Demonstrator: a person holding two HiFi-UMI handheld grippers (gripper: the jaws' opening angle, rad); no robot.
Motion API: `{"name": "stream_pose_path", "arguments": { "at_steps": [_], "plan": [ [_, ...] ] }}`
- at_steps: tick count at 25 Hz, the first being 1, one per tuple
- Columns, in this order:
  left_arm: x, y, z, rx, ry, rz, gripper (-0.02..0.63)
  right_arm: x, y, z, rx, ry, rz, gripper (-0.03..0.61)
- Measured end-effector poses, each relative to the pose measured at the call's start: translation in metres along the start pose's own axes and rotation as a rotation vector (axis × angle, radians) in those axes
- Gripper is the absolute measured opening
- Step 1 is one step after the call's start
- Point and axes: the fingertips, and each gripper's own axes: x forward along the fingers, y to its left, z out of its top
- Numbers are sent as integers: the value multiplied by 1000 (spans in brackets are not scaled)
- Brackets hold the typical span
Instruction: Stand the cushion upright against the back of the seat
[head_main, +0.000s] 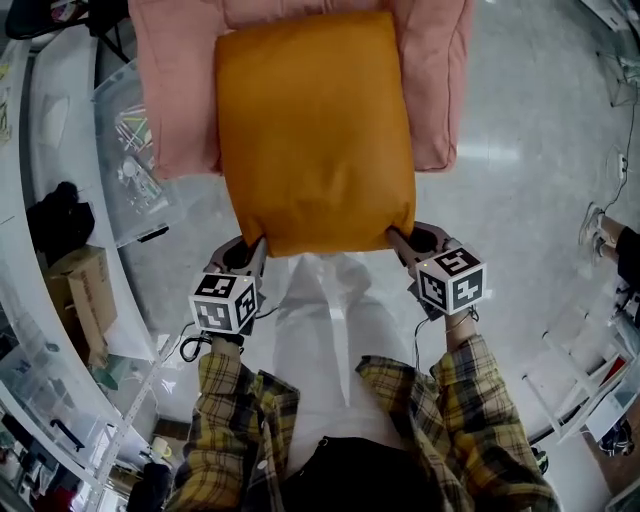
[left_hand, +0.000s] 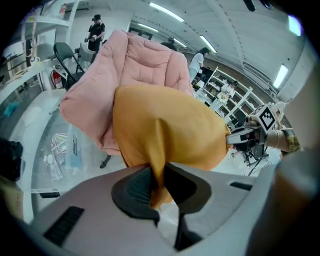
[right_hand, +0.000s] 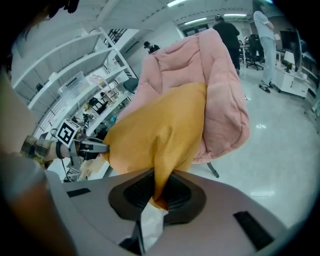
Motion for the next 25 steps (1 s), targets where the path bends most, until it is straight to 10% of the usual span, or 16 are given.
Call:
{"name": "stream_pose_path", "arguments": {
  "at_steps": [25],
  "plan": [
    [-178,-97,188,83,-272,150,48,-171,45,152,207,-245,149,48]
  ]
}}
